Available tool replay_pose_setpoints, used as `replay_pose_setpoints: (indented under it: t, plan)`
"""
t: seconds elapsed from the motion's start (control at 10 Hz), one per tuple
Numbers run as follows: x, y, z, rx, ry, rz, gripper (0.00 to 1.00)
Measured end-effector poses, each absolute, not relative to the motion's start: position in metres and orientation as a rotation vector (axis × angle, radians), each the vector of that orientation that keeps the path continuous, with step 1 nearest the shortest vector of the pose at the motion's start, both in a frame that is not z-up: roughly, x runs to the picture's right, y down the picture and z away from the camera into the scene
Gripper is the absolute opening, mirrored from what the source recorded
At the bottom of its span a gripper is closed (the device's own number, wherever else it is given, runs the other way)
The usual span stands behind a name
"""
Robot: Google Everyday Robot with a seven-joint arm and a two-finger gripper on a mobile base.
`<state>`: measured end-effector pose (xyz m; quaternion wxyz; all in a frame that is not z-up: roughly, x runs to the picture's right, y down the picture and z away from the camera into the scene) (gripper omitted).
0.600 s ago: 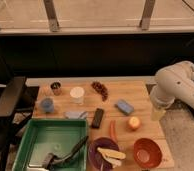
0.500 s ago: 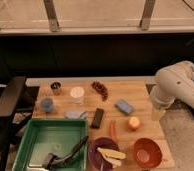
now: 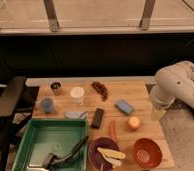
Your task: Place apple in metal cup
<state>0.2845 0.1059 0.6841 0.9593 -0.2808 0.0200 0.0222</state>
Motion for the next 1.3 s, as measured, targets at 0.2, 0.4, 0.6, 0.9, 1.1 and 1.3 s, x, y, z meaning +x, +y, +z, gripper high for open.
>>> replay_pose_setpoints:
  t: [0.2, 0.4, 0.6, 0.9, 1.1, 1.3]
  plan:
    - [0.285, 0.106, 0.684, -0.569, 0.041, 0.045, 0.65]
    - [0.285, 0.106, 0.684, -0.569, 0.041, 0.045, 0.65]
    - [0.285, 0.106, 0.684, -0.569, 0.041, 0.045, 0.65]
    - [0.285, 0.104, 0.683, -0.565, 0.038, 0.037, 0.65]
    - [0.284, 0.086, 0.681, -0.553, 0.023, -0.058, 0.65]
    - [0.278, 0.073, 0.682, -0.569, -0.001, -0.113, 0.65]
